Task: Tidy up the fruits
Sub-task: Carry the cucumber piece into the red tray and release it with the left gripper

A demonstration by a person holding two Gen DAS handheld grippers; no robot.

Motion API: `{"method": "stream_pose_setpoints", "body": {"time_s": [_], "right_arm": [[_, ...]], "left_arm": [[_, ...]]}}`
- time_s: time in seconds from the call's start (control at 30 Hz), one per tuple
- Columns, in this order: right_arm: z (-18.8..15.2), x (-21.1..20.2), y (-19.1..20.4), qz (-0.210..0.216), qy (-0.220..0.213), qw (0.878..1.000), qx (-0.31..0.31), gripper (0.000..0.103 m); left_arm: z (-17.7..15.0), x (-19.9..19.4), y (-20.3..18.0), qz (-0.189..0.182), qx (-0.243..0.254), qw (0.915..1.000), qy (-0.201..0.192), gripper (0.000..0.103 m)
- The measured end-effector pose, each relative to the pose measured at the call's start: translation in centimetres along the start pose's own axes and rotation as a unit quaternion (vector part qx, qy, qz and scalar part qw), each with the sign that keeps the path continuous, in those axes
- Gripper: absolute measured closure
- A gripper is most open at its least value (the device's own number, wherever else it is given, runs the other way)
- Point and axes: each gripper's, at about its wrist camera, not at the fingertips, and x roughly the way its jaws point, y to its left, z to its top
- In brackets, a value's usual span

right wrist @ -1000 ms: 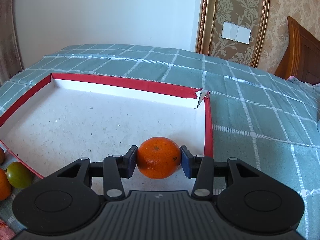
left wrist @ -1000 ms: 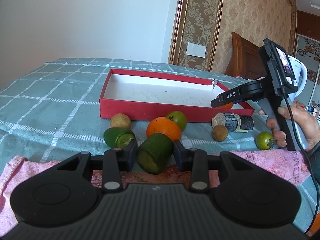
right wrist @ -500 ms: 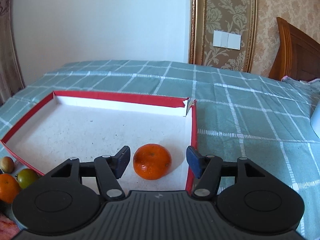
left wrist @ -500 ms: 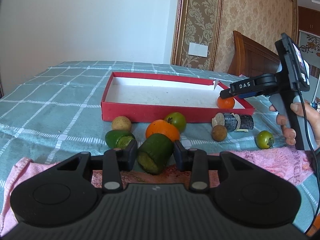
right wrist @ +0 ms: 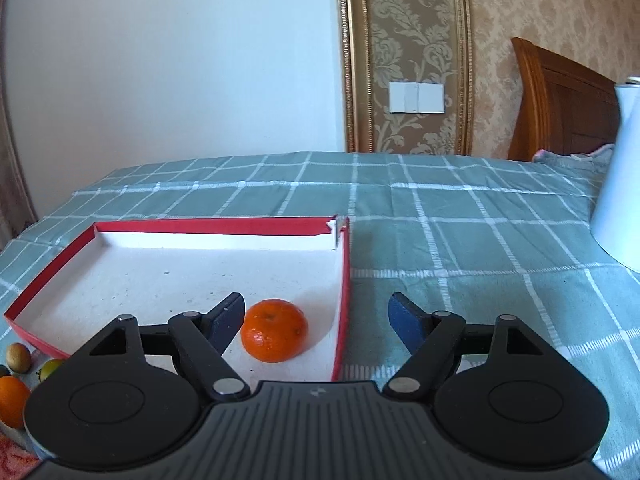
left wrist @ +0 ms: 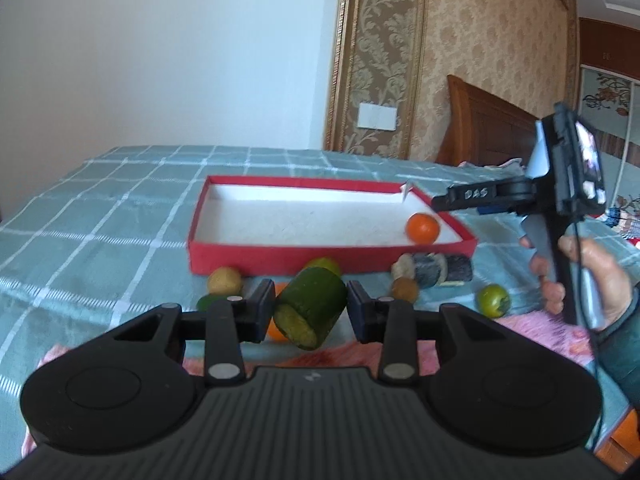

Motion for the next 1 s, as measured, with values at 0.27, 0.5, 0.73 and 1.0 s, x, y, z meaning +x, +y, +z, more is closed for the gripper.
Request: {"method": "stream_pose_setpoints", "body": {"time_s": [0.27, 0.5, 0.73, 1.0], "right_arm": [[0.0, -0.2, 0.2, -0.017, -0.009, 1.0, -0.005, 0.024], [-0.2, 0.2, 0.2, -0.03, -0.004, 1.0, 0.0, 0.018], [0.0, 0.1, -0.3, -0.029, -0.005, 0.999, 0.022, 0.018], [0.0, 0.2, -0.6, -0.019, 0.005, 0.999, 0.034, 0.018]], "left_arm": [[2.8, 2.7, -0.4, -0.016, 0.007, 0.9998, 0.0, 0.068], [6.2, 6.4, 0.6, 0.001, 0.005, 1.0, -0.006, 0.068], [8.8, 11.9, 2.0, 0.041, -0.004, 0.999, 0.019, 0.068], [9.1, 18.2, 3.7, 0.081, -0.02, 0.9927, 0.087, 0.068]]}}
